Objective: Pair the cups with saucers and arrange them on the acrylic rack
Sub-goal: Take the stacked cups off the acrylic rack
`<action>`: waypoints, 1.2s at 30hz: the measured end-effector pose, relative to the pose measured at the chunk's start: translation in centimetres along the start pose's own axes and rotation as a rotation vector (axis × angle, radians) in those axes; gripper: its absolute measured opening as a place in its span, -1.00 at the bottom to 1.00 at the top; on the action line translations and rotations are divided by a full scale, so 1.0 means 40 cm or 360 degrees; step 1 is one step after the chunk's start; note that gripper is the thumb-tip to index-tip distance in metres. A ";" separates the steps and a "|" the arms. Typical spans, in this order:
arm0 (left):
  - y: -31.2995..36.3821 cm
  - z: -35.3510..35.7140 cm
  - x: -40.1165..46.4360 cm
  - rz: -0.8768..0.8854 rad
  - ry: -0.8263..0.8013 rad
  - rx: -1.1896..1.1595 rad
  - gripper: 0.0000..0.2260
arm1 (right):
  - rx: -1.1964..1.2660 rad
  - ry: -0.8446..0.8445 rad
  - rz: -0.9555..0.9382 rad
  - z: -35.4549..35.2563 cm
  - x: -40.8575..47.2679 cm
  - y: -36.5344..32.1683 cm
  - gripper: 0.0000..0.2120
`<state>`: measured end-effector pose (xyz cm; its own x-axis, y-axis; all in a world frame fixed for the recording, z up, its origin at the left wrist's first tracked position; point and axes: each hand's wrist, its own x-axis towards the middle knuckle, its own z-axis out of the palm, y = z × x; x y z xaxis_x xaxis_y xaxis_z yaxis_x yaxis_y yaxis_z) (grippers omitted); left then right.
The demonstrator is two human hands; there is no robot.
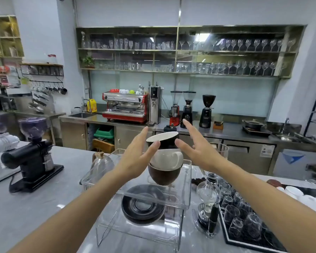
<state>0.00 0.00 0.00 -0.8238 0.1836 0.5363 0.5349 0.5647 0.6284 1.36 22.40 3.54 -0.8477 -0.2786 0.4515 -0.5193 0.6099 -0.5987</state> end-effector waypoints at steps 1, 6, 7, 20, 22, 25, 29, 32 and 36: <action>0.001 0.007 -0.001 -0.0064 0.0017 -0.0101 -0.18 | 0.0057 -0.0007 0.0030 0.005 -0.003 -0.002 -0.25; 0.005 0.044 -0.021 -0.0343 -0.0051 -0.0480 -0.28 | 0.0379 -0.0140 0.0218 0.041 -0.014 0.010 -0.21; 0.006 0.048 -0.021 -0.0385 -0.0047 -0.0558 -0.28 | 0.0448 -0.0157 0.0243 0.047 -0.014 0.013 -0.21; -0.010 0.067 -0.018 -0.0610 -0.0176 -0.0920 -0.29 | 0.0749 -0.0223 0.0163 0.082 0.001 0.044 -0.20; -0.001 0.060 -0.022 -0.0610 -0.0194 -0.0945 -0.26 | 0.0727 -0.0185 0.0159 0.085 0.002 0.044 -0.14; 0.004 0.055 -0.027 -0.0574 -0.0175 -0.0946 -0.30 | 0.0645 -0.0101 0.0154 0.092 0.002 0.036 -0.06; 0.004 0.054 -0.031 -0.0547 -0.0121 -0.0963 -0.28 | 0.0568 -0.0024 0.0131 0.096 0.001 0.033 -0.09; 0.013 0.050 -0.038 -0.0558 -0.0106 -0.0988 -0.30 | 0.0555 -0.0005 0.0116 0.094 -0.004 0.032 -0.13; 0.039 0.040 -0.035 -0.0509 -0.0067 -0.0991 -0.55 | 0.0562 0.0040 0.0089 0.069 -0.001 0.013 -0.06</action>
<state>1.70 1.90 -0.68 -0.9586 0.1236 0.2567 0.2624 0.0323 0.9644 0.84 20.70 1.38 -0.8752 -0.2312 0.4250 -0.4814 0.3284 -0.8127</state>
